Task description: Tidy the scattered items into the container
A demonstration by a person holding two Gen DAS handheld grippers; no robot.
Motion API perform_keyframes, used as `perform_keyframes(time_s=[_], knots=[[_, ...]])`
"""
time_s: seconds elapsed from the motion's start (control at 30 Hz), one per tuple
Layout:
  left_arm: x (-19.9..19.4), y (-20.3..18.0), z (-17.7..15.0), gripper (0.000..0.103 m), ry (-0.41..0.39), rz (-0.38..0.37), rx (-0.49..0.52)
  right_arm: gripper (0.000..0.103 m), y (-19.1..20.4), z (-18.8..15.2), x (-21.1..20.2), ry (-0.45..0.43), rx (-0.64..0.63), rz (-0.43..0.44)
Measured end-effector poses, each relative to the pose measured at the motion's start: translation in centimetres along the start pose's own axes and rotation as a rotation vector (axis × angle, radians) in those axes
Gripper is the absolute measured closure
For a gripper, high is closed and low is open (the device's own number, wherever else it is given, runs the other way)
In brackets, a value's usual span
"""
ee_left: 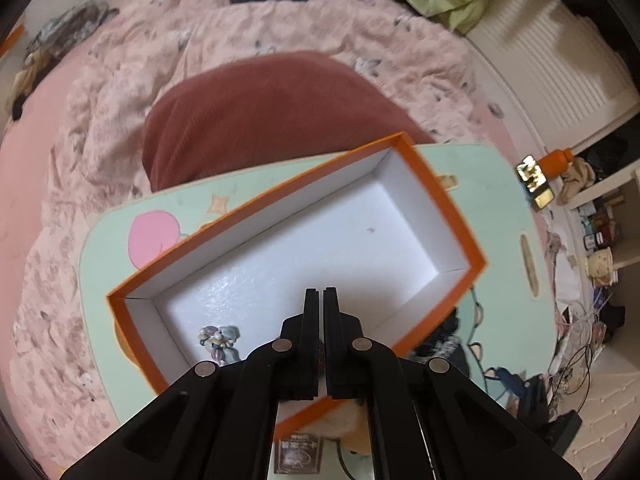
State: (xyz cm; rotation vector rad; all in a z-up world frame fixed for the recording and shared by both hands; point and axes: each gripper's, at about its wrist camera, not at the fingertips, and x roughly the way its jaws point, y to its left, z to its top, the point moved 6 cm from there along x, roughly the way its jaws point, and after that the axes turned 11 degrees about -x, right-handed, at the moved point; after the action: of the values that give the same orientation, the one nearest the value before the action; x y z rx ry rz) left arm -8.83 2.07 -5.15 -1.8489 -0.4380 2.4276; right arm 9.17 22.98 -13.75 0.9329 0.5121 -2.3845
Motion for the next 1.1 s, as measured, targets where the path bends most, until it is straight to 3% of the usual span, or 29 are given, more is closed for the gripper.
perform_keyframes(time_s=[0.13,0.17,0.2,0.27,0.47,0.63,0.77,0.9,1.1], knots=[[0.0,-0.6,0.0,0.100,0.012,0.015,0.008,0.000,0.0,0.0,0.0,0.000,0.000,0.000],[0.5,-0.4,-0.2,0.093,0.038,0.029,-0.003,0.000,0.0,0.0,0.0,0.000,0.000,0.000],[1.0,-0.1,-0.5,0.079,0.064,0.038,-0.012,0.000,0.0,0.0,0.0,0.000,0.000,0.000],[1.9,0.4,-1.0,0.066,0.099,0.066,-0.009,0.000,0.0,0.0,0.0,0.000,0.000,0.000],[3.7,3.0,-1.2,0.049,0.117,0.263,0.006,0.000,0.0,-0.1,0.0,-0.001,0.000,0.000],[5.8,5.3,-1.3,0.049,0.153,0.426,0.045,0.000,0.0,0.0,0.0,-0.002,-0.001,0.000],[7.2,6.0,-1.3,0.052,0.159,0.443,0.053,0.000,0.1,0.0,-0.1,-0.002,-0.001,0.000],[7.1,5.1,-1.4,0.085,0.168,0.360,0.070,0.000,0.1,0.2,-0.1,-0.005,-0.002,0.001],[7.1,4.3,-1.6,0.103,0.157,0.332,0.110,0.000,0.3,0.2,-0.1,-0.006,-0.002,0.001]])
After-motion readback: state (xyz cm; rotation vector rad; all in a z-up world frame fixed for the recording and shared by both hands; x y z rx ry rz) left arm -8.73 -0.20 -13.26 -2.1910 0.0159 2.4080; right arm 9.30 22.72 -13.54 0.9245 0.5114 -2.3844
